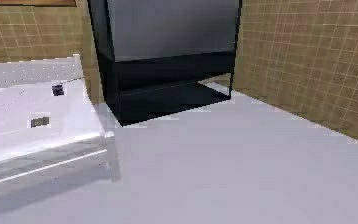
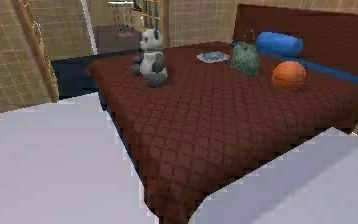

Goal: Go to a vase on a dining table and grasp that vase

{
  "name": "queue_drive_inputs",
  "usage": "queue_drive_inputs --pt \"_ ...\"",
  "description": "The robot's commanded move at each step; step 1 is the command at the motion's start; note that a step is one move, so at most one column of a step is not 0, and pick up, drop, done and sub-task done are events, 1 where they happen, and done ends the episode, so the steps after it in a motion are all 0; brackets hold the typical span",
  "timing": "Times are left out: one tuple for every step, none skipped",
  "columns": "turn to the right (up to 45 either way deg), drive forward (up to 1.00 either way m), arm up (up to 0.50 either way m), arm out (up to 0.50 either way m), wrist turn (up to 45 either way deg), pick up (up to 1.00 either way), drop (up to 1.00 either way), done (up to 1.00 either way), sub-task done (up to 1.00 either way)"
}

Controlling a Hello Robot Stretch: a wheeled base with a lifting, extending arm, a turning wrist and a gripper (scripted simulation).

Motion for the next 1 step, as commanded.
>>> queue_drive_inputs --pt "-45.0 0.00 0.00 0.00 0.0 0.00 0.00 0.00 0.00"
